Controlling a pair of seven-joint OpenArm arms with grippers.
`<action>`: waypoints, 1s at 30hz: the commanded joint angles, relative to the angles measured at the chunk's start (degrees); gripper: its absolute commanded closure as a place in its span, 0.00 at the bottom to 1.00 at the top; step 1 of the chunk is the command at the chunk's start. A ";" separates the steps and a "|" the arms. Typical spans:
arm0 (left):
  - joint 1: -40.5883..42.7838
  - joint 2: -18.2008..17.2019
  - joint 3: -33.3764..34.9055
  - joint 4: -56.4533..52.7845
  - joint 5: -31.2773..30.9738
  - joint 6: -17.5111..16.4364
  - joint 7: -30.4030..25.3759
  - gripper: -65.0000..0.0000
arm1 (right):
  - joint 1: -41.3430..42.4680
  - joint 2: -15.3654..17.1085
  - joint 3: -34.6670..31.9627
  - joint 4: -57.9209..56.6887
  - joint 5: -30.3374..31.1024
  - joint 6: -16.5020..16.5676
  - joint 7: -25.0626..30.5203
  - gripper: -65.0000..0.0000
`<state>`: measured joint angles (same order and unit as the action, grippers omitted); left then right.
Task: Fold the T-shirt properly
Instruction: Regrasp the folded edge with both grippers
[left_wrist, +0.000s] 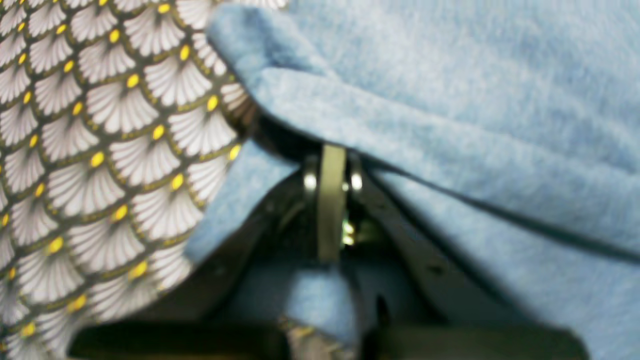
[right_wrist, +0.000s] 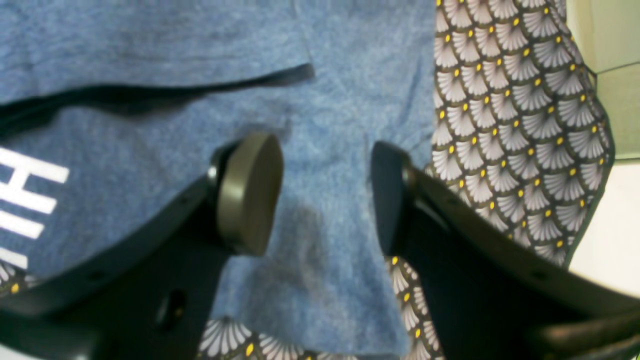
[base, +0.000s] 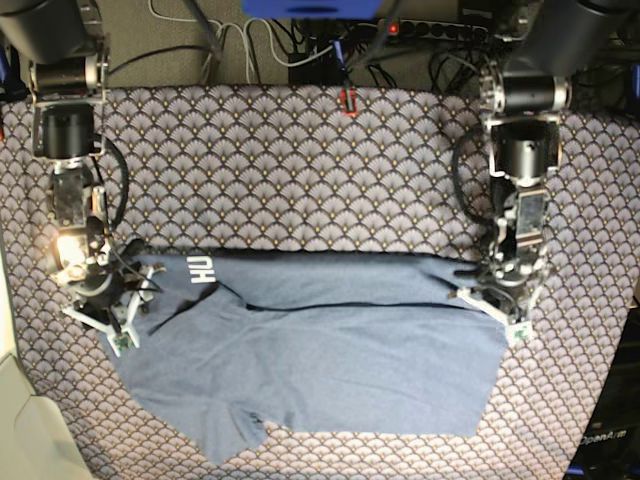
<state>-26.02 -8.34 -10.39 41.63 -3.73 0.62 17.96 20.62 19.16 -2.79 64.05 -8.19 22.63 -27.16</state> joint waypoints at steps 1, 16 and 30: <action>-3.03 0.12 0.06 0.70 -0.19 -0.58 -1.47 1.00 | 1.58 0.84 0.28 0.87 0.14 -0.52 1.09 0.49; -4.00 -0.32 -0.46 2.46 -0.71 -0.32 -7.63 1.00 | 1.14 0.84 0.28 1.05 0.05 -0.52 1.00 0.49; 11.12 -2.87 -0.55 19.69 -0.80 -0.40 -3.93 0.51 | 1.14 0.40 0.11 0.78 0.14 -0.44 1.18 0.49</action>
<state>-12.99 -10.63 -10.79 60.20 -4.58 0.03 16.08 20.12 19.14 -2.79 63.92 -8.25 22.65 -27.22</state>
